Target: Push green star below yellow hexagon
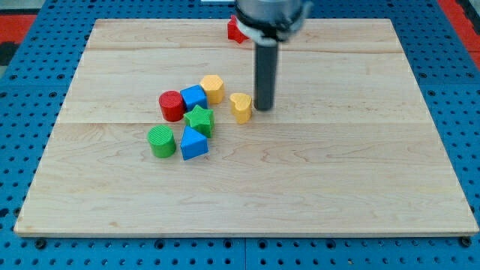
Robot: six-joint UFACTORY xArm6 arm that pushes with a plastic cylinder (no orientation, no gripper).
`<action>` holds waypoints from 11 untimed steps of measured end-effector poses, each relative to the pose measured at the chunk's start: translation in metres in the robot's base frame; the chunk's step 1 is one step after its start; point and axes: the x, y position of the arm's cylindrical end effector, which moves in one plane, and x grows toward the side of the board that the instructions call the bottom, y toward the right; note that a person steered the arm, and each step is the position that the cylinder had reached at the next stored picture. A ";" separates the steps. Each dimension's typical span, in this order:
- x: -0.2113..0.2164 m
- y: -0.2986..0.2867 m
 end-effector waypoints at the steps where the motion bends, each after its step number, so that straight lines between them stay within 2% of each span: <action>1: 0.070 -0.013; 2: 0.117 -0.077; 3: 0.122 -0.156; 4: 0.079 -0.156; 6: 0.002 -0.097; 7: -0.019 -0.091; 10: 0.084 -0.161; 11: 0.077 -0.216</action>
